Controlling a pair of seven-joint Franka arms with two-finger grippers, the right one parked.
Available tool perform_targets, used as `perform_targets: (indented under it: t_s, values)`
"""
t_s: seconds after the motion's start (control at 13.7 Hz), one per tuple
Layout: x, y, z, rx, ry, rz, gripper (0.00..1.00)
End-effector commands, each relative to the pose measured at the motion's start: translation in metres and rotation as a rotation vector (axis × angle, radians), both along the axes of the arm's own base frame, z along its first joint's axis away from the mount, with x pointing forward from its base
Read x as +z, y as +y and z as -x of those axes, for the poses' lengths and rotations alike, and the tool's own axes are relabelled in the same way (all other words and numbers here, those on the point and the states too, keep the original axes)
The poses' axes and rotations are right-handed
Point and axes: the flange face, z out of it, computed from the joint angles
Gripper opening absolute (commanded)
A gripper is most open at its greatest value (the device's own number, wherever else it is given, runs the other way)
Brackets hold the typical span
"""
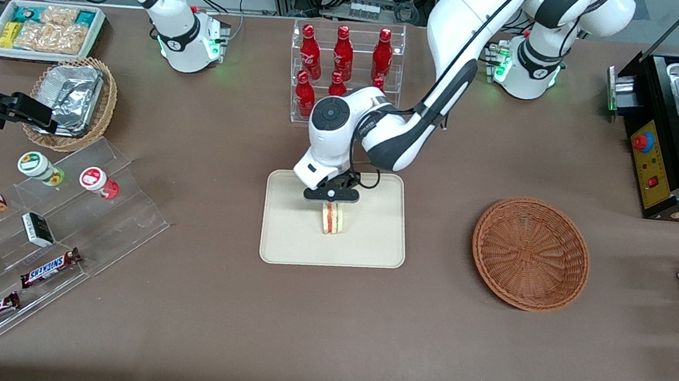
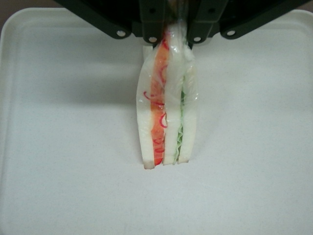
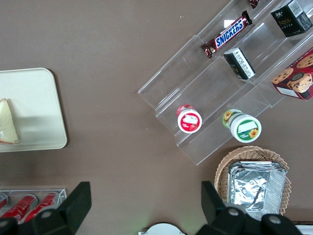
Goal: Place sandwich from basket to tray
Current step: 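Lower the sandwich onto the tray and open the left gripper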
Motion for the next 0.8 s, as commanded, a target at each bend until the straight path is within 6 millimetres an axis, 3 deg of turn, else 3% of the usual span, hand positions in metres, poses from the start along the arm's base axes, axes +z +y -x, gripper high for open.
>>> perform_targets:
  t_s: [0.0,0.15,0.37,0.59,0.73]
  values:
    - [-0.002,-0.002,0.000,0.020,0.002,0.001,0.20]
    - [-0.003,-0.003,0.001,0.009,0.003,-0.002,0.98]
    - [0.017,-0.004,-0.006,0.025,-0.015,0.019,1.00]
    - [0.078,0.004,-0.011,0.042,-0.037,0.035,1.00]
    - [0.125,0.019,-0.014,0.058,-0.047,0.024,1.00]
